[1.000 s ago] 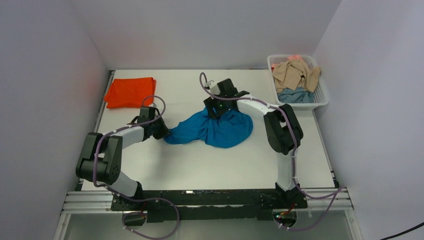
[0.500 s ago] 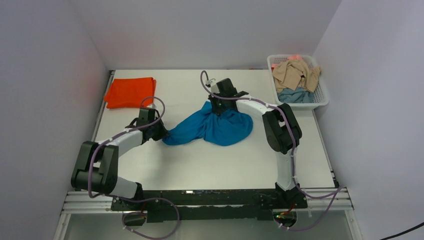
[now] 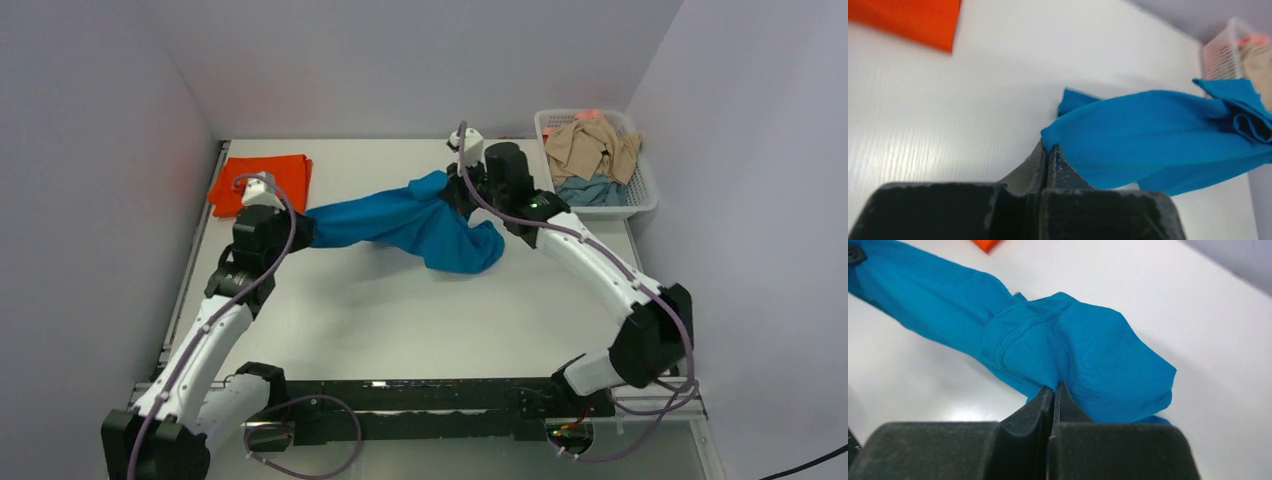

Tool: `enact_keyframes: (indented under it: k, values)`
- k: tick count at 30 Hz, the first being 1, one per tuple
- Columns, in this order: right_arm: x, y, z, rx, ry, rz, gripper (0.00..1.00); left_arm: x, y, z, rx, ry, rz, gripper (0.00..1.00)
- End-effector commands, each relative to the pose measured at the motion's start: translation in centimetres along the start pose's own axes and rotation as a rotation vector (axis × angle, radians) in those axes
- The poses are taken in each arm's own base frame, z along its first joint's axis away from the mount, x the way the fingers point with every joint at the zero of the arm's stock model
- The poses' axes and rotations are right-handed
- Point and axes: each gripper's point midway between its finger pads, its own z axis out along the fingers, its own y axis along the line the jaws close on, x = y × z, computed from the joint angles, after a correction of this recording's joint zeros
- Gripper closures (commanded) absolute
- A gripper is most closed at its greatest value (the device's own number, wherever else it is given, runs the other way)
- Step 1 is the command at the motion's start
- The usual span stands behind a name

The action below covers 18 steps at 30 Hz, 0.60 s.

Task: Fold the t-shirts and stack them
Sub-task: Flatten out the tshirt

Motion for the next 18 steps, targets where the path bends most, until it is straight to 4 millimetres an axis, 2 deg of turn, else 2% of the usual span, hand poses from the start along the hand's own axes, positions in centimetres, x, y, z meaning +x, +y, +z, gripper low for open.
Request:
enact_keyframes:
  k: [1,5,8,13,16,18]
  values:
    - [-5.7,1.7,-5.4,-0.034,-0.193,-0.042,1.0,-8.4,-3.8,-5.3,0.097,-0.275,0.044,1.0]
    - [-11.0,4.6,-11.7,-0.12,-0.335,-0.05,1.0,-13.6,-8.6,-11.9,0.29,-0.445,0.059,1.0]
    - [-13.9,7.4,-16.7,-0.221,-0.408,-0.069,1.0,-16.2,-11.5,-17.3,0.421,-0.537,0.084,1.0]
    - [-17.1,11.0,-23.9,-0.345,-0.519,-0.101,1.0,-18.5,-14.1,-25.0,0.574,-0.67,0.126,1.0]
    - [-18.7,11.8,-27.2,-0.352,-0.593,-0.125,1.0,-19.4,-15.2,-28.1,0.633,-0.718,0.152,1.0]
    - [-19.8,12.1,-28.8,-0.348,-0.633,-0.139,1.0,-19.9,-15.8,-29.1,0.653,-0.728,0.164,1.0]
